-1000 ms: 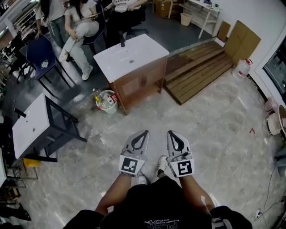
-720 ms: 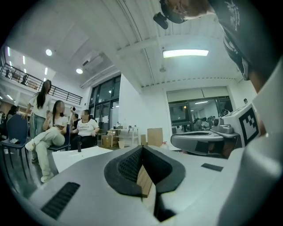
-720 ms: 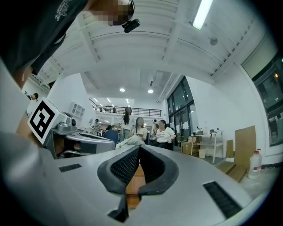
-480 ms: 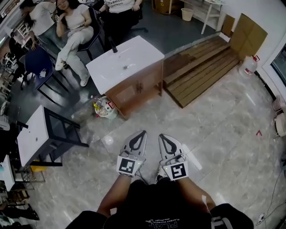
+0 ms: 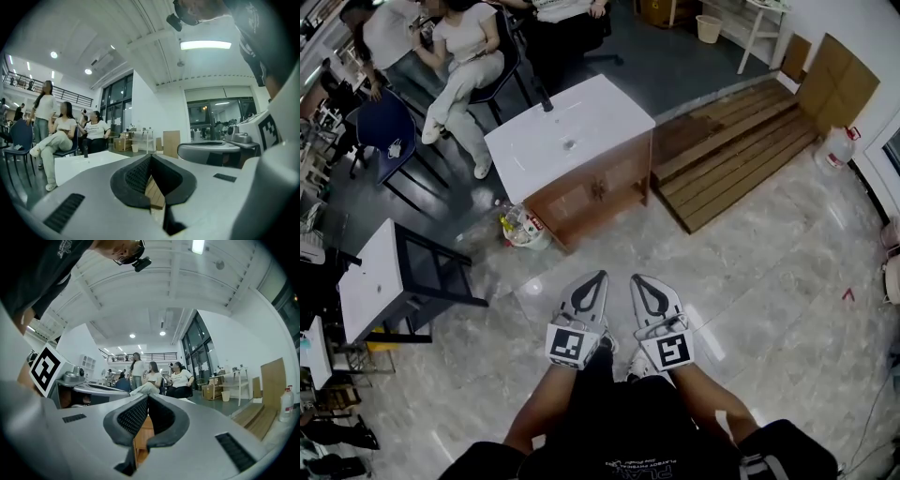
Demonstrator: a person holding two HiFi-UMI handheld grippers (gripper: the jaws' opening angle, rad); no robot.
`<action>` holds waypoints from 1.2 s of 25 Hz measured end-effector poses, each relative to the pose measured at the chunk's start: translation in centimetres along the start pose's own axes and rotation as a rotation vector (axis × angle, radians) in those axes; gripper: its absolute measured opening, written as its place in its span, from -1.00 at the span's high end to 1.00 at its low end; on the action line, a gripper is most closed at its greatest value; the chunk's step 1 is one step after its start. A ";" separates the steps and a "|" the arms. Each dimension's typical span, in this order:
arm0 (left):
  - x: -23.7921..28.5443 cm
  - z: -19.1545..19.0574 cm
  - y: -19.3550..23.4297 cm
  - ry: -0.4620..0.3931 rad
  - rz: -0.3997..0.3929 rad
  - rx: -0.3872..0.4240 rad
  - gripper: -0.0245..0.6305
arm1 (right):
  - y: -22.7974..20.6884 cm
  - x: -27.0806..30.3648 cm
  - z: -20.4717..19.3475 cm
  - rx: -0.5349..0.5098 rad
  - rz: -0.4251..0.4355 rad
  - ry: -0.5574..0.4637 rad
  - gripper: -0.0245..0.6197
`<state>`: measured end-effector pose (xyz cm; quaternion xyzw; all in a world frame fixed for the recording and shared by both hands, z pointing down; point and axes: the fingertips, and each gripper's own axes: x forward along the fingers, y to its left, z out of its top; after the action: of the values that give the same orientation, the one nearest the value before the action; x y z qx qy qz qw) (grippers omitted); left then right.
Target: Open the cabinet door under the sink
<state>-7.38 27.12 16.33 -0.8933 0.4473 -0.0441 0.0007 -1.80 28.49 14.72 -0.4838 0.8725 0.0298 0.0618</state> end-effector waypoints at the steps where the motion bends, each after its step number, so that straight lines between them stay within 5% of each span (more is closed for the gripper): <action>1: 0.5 -0.2 0.7 -0.001 0.005 0.000 0.86 | -0.4 0.8 -0.3 0.007 0.000 0.003 0.86; 19: 11.7 -5.7 16.7 0.029 0.018 -0.094 0.86 | -5.9 18.7 -7.0 -0.042 -0.038 0.128 0.86; 30: 16.4 -11.5 21.5 0.066 0.038 -0.126 0.86 | -8.0 25.5 -12.2 -0.032 -0.032 0.192 0.86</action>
<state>-15.73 1.52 28.17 -0.8810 0.4657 -0.0455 -0.0694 -9.38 1.47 23.37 -0.4992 0.8660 -0.0038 -0.0296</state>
